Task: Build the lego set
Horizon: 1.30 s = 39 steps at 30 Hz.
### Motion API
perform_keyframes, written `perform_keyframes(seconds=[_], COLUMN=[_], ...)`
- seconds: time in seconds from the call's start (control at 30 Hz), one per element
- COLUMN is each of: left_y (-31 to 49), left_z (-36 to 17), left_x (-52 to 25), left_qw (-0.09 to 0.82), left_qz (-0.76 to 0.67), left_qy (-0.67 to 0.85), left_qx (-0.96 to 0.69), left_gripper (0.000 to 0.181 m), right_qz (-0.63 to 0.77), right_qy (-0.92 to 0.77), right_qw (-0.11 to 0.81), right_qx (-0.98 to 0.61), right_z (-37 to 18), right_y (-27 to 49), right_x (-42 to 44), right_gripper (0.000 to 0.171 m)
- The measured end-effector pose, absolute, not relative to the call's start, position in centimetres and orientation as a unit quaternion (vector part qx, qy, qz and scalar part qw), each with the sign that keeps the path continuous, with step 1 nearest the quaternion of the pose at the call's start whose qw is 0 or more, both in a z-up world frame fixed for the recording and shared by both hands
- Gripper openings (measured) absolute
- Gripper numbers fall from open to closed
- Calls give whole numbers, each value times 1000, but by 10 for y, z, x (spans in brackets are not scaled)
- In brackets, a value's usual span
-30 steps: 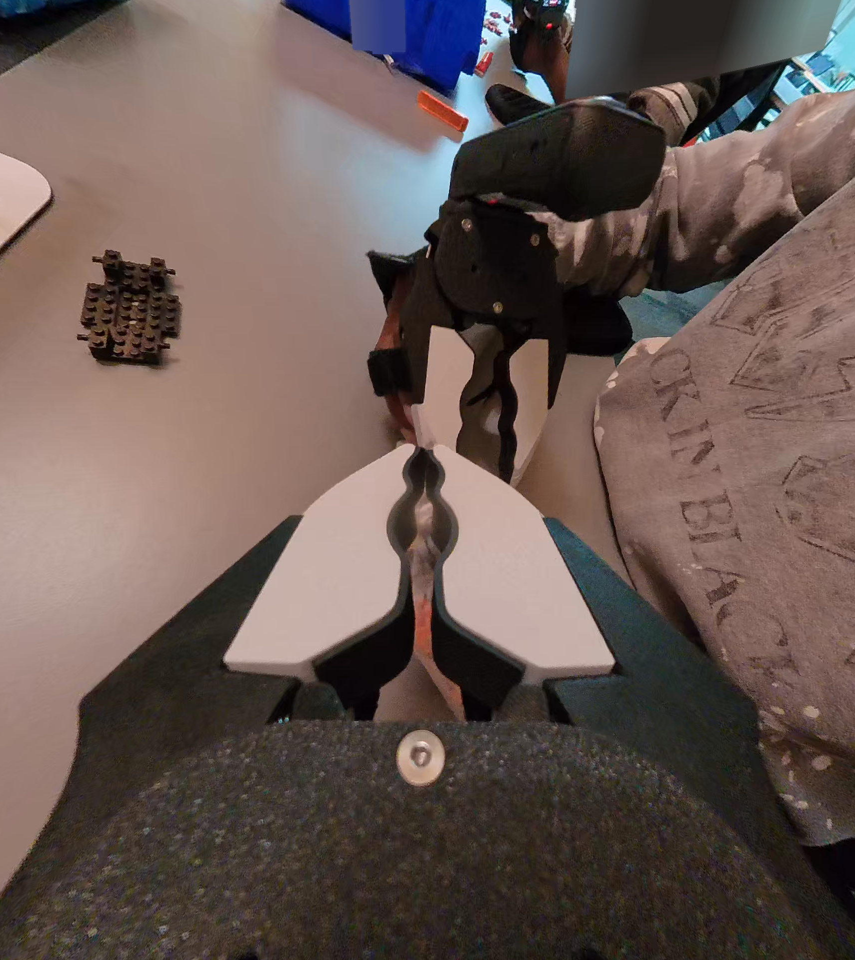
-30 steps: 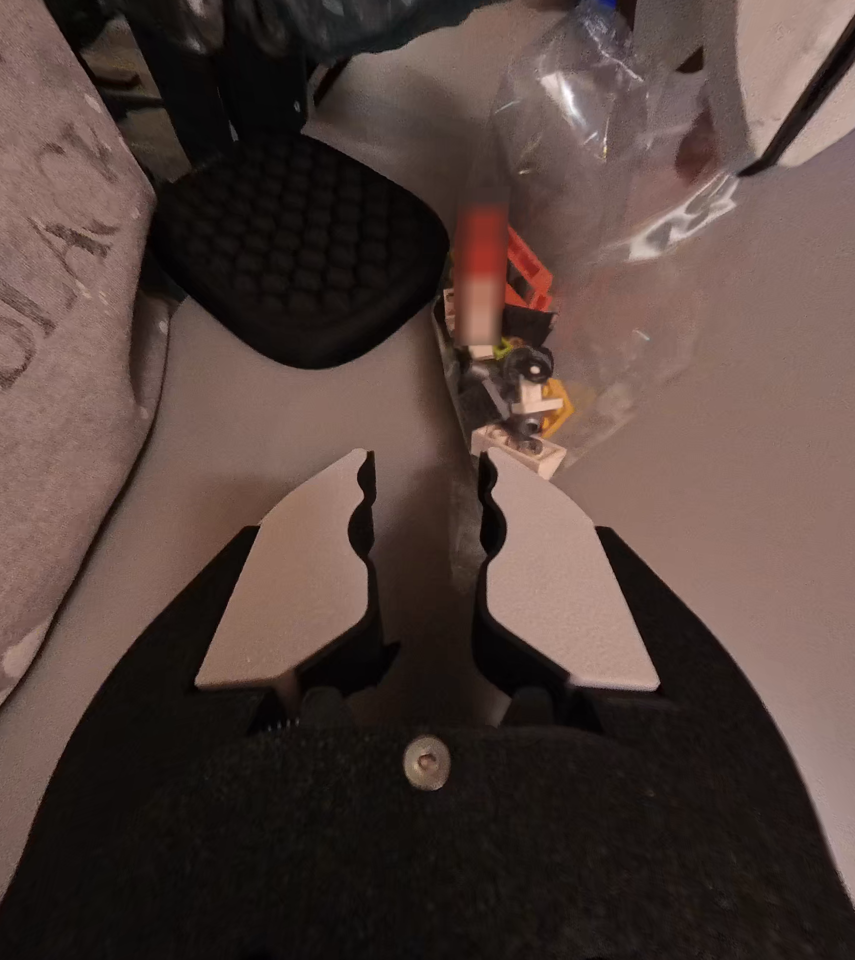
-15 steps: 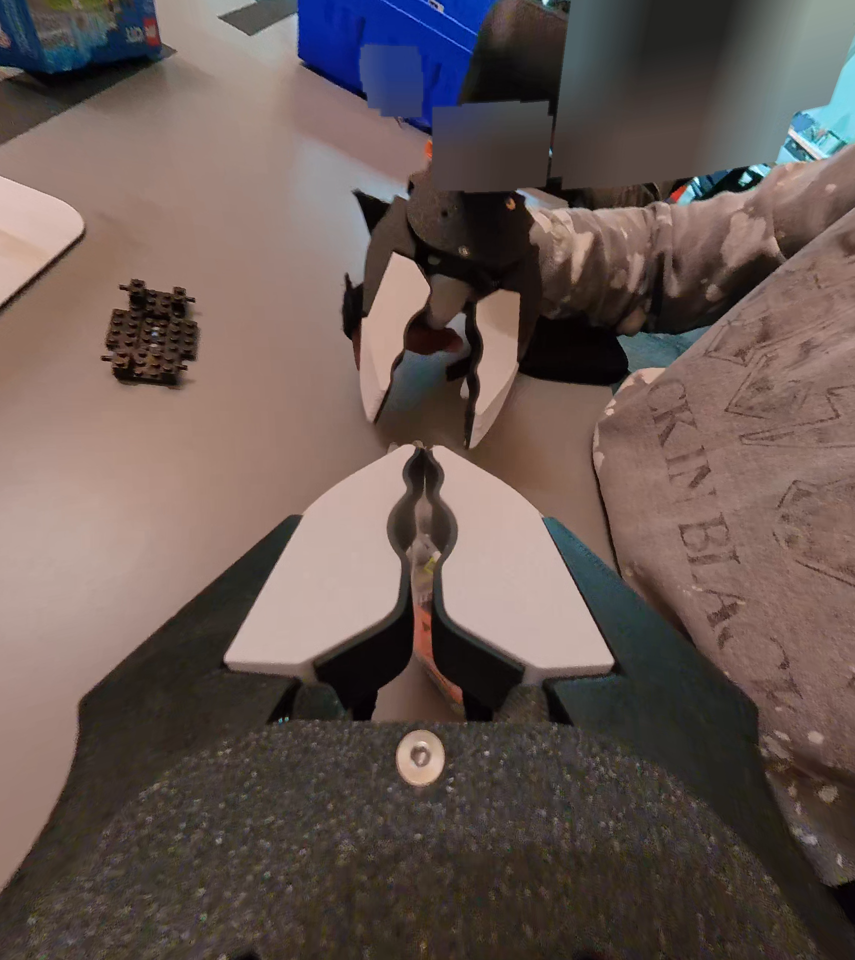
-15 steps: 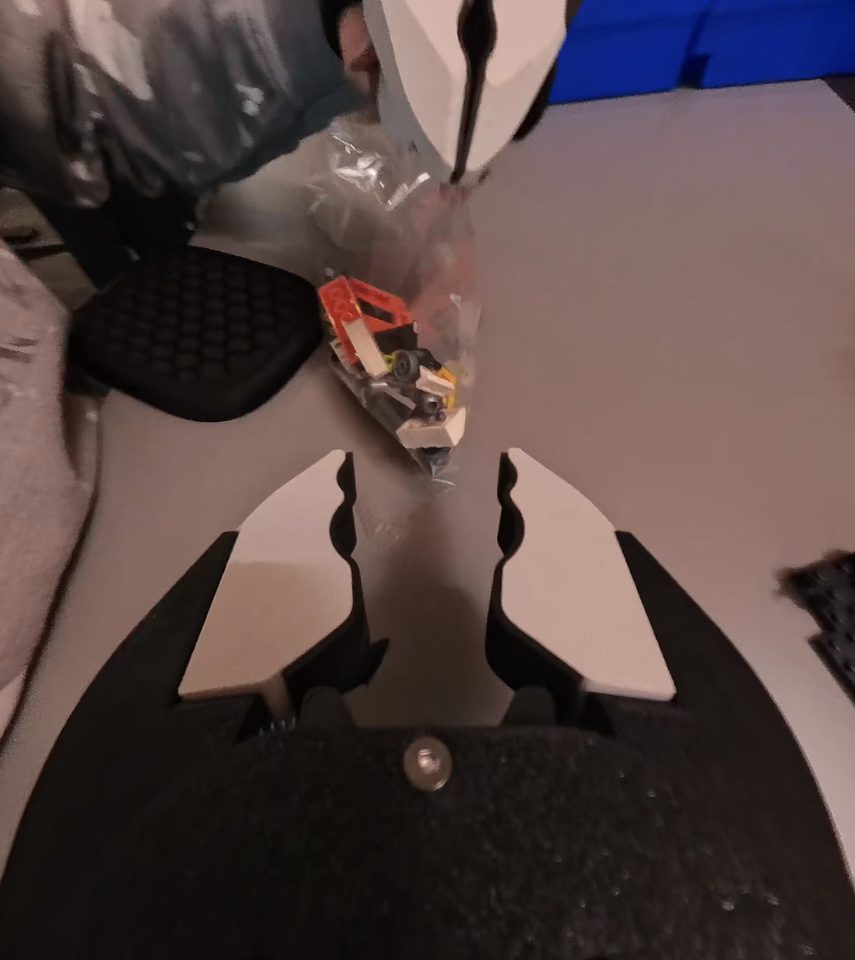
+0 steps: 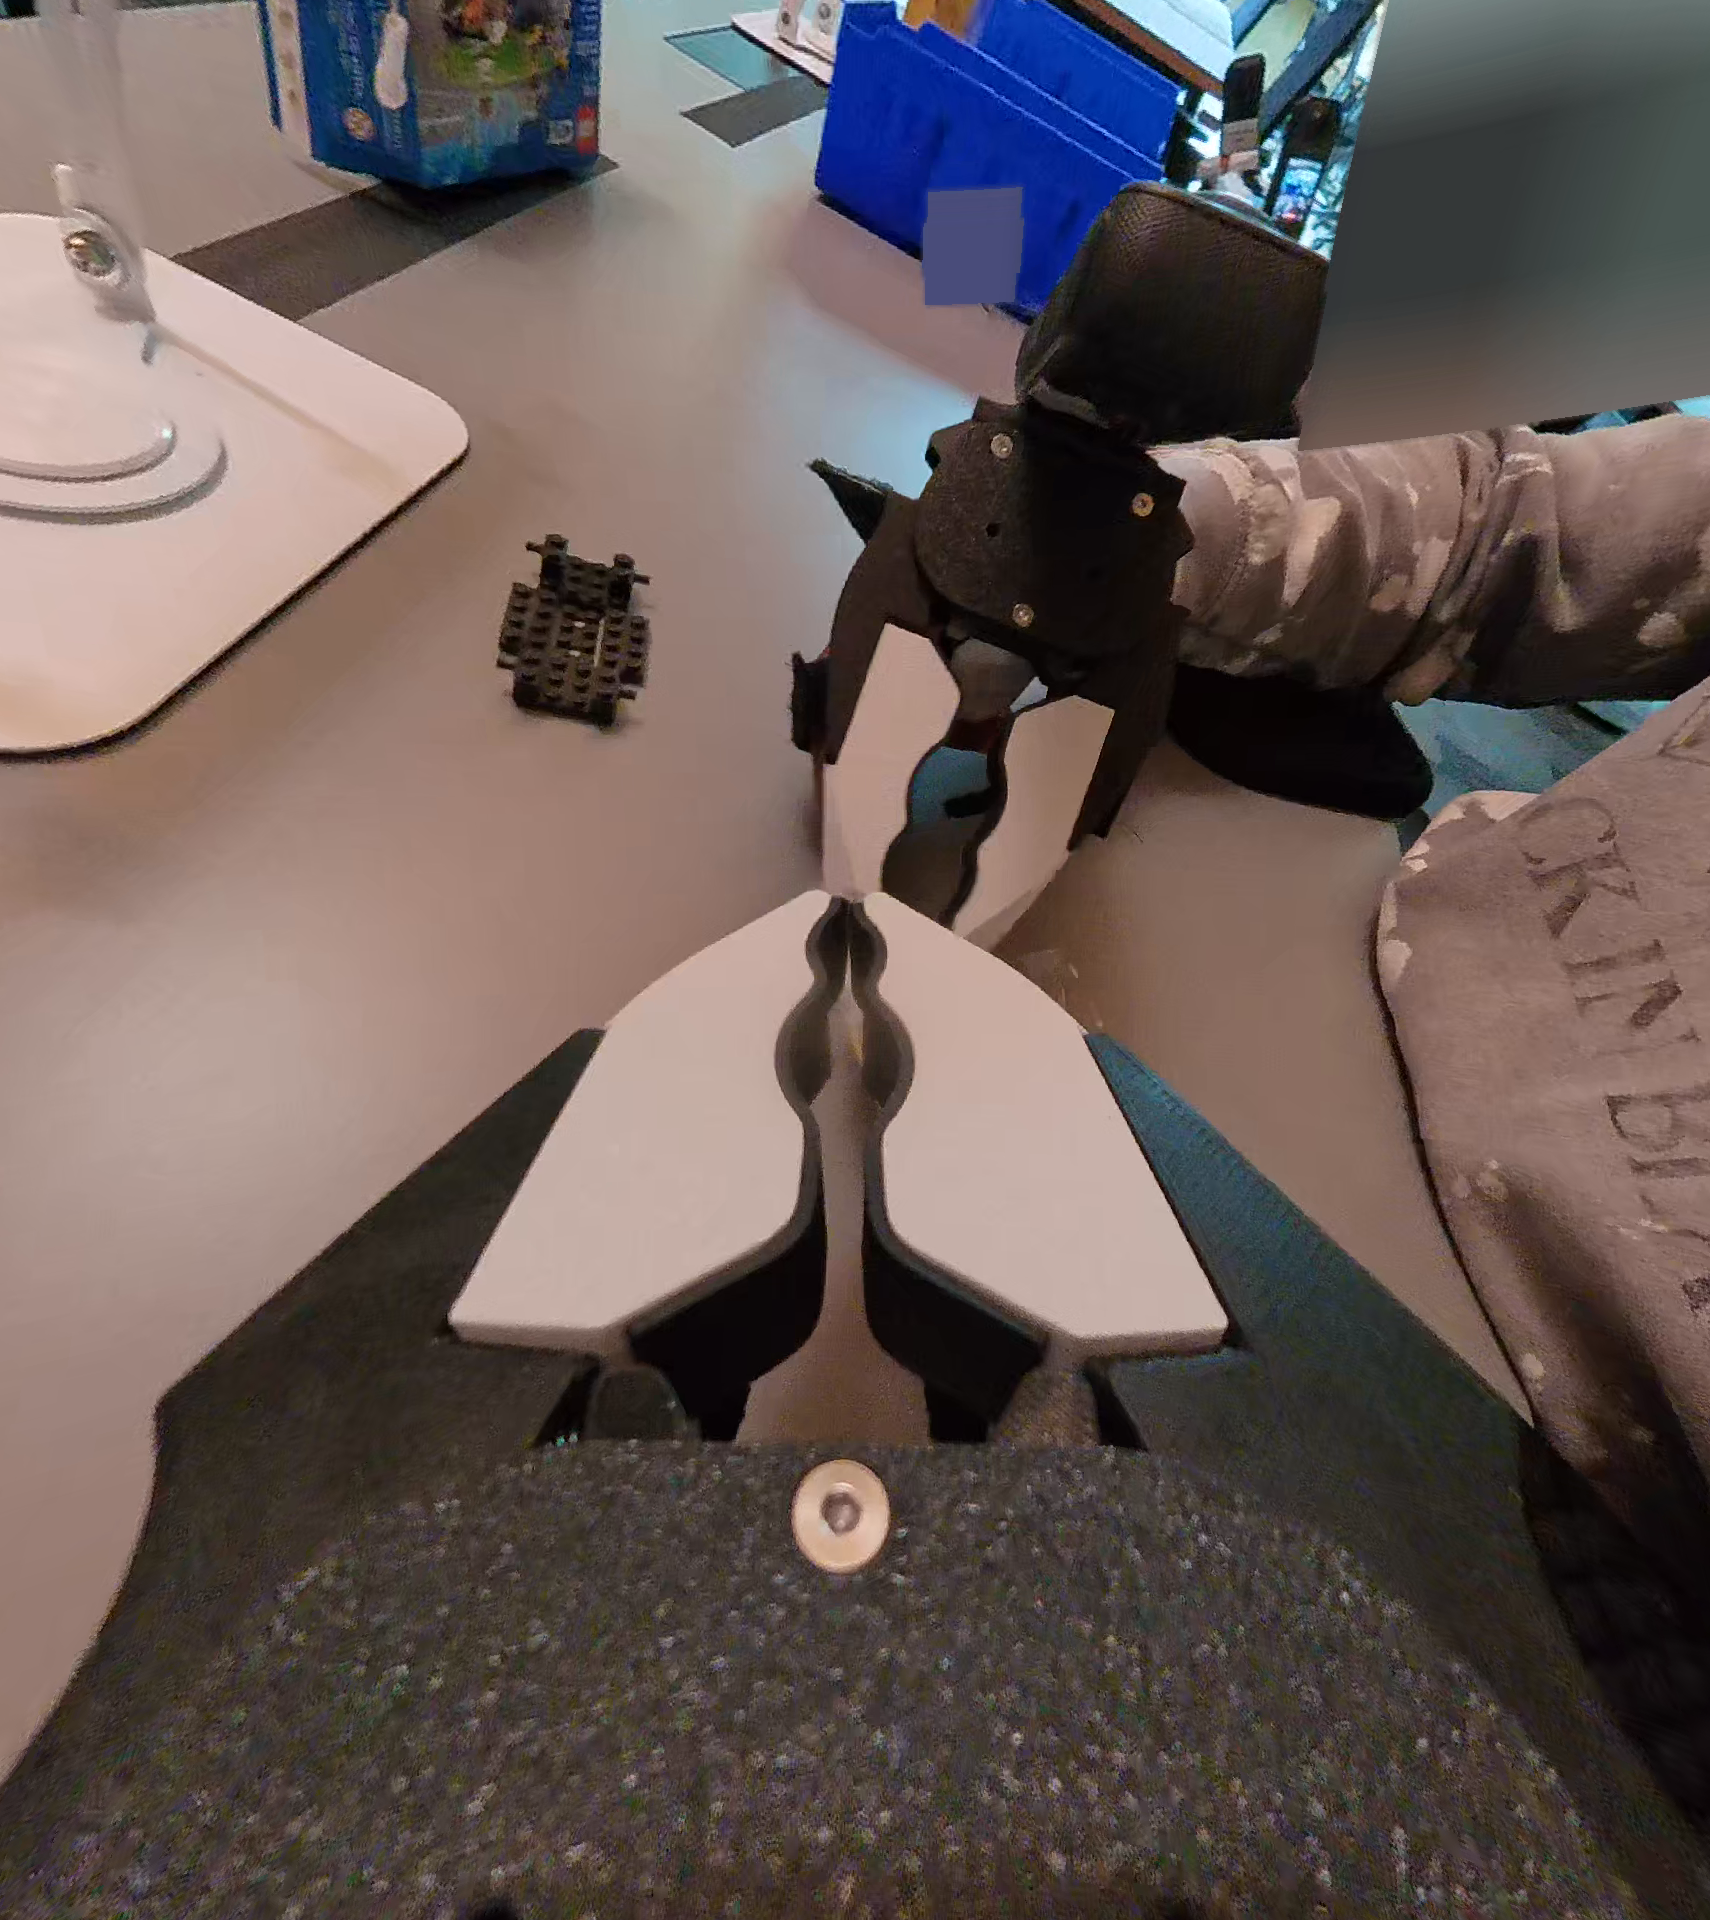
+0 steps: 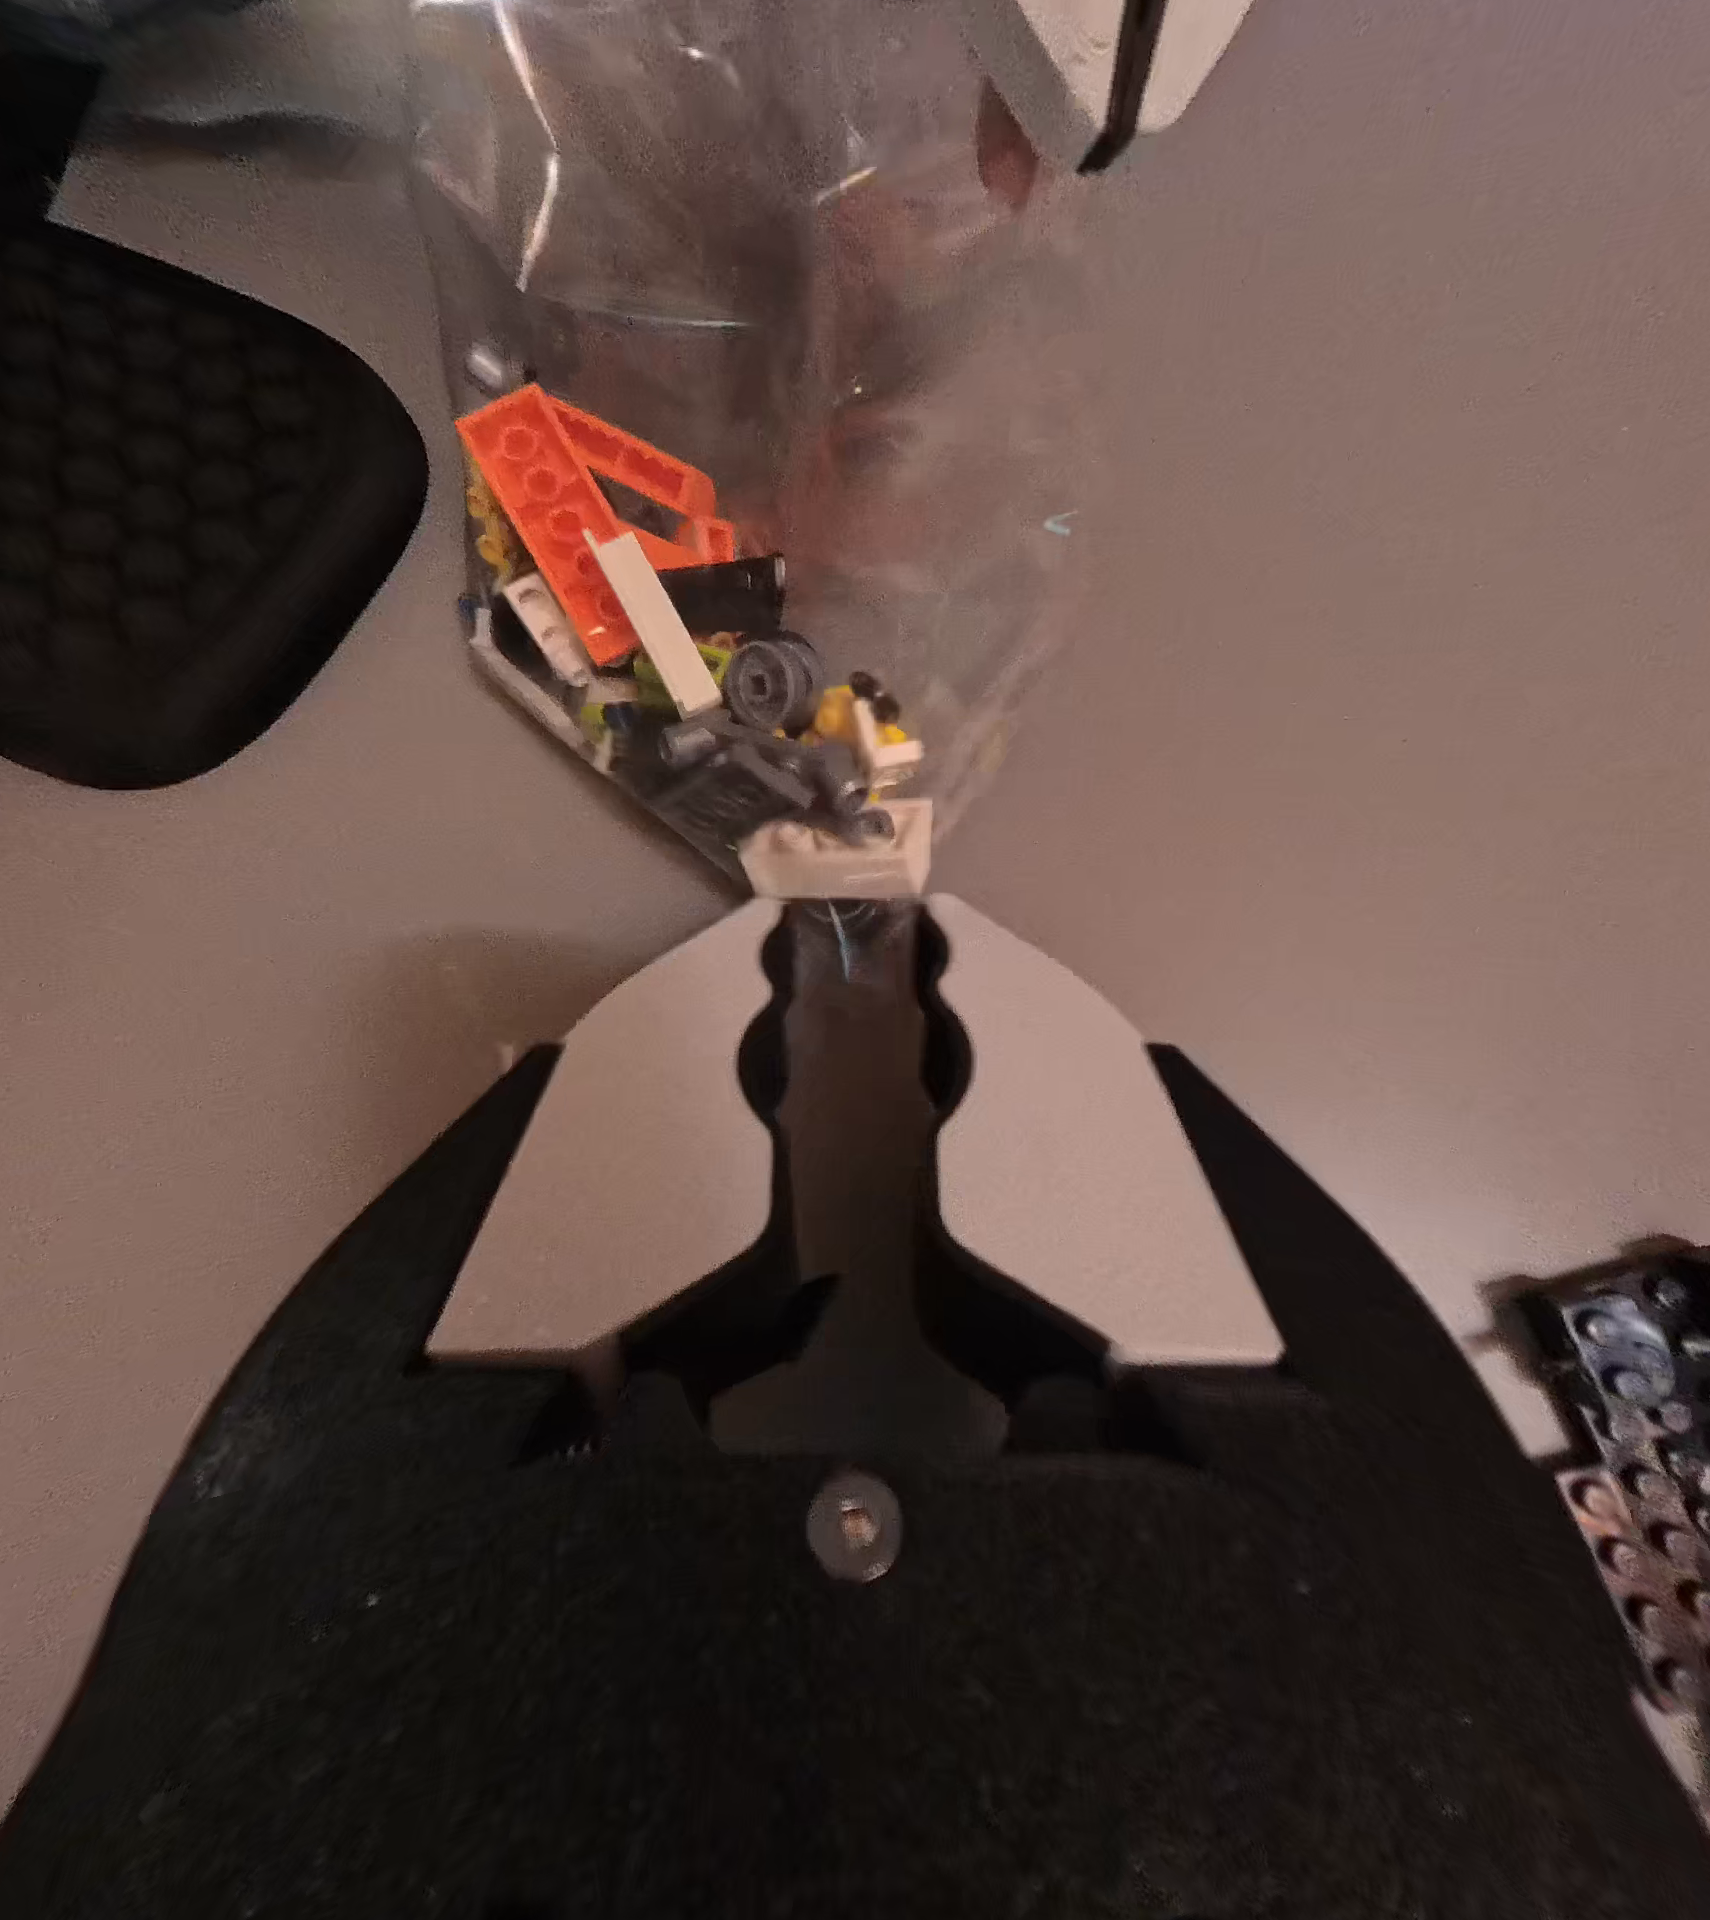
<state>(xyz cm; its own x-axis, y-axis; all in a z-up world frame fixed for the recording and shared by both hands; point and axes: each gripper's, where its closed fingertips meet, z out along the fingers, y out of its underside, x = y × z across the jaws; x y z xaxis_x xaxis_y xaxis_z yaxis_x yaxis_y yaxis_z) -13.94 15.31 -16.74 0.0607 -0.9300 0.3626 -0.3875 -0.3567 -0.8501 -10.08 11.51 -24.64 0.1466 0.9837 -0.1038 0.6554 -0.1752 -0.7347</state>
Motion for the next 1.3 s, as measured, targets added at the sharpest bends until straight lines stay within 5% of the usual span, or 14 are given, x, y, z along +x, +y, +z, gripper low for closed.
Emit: perform_keyframes(seconds=[0.13, 0.53, 0.77, 1.07, 1.3], left_y=[157, 153, 83, 59, 77], left_z=[-174, -205, -221, -208, -233], left_x=[-150, -224, -218, -193, -150], left_qw=[290, 317, 243, 251, 244], left_qz=[-477, -414, -486, -571, -467], left_qy=[478, 382, 322, 288, 326], left_qx=[-679, -763, -775, -727, -785], left_gripper=[2, 32, 46, 52, 39], right_qz=[294, 324, 374, 373, 377], right_qy=[-562, -489, -386, -343, -323], right_qw=[279, 251, 209, 215, 227], right_qx=[-721, -770, -817, -835, -838], right_z=[-251, -251, -251, -252, -251], right_y=[123, 128, 133, 138, 139], right_x=[-102, -95, -86, -77, -83], right_gripper=[1, 0, 0, 0, 0])
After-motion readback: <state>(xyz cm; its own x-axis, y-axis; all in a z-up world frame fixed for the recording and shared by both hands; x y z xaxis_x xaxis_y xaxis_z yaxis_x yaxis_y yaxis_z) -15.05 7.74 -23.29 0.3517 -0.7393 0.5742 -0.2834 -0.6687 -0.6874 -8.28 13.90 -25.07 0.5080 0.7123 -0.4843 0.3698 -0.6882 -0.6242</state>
